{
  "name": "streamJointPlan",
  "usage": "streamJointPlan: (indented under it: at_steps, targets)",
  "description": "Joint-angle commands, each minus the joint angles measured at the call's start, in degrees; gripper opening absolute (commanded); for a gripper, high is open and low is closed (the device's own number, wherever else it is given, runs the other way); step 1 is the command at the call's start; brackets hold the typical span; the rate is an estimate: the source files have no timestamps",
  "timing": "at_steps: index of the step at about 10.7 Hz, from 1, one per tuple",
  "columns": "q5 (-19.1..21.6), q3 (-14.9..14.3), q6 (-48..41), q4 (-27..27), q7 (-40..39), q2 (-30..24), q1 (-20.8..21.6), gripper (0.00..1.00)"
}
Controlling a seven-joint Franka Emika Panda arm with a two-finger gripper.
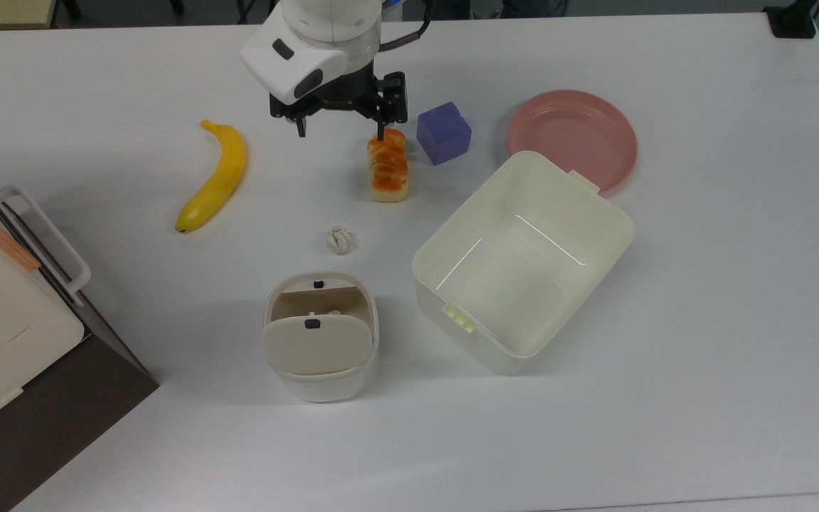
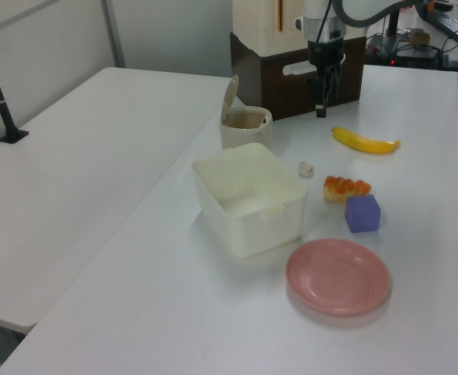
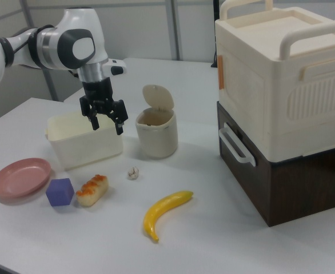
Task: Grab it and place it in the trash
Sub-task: 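Move the gripper down toward the small white round object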
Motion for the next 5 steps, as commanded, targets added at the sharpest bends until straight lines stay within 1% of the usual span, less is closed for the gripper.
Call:
streamJointPlan:
  at_steps: [1,2,4,5]
  targets:
    - [-2.28,-2.01,7.75,-0.51,-3.38,4.25,-0.01,0.98]
    - [-3.69,-3.06,9.08,-0.68,-3.91,5.40,0.26,0.97]
    - [-3.88,-3.16,9.80,-0.77,-5.75,8.12,0.61,0.92]
    - [-3.97,-3.16,10.58,-0.95,-5.76,9.70,1.57,0.90]
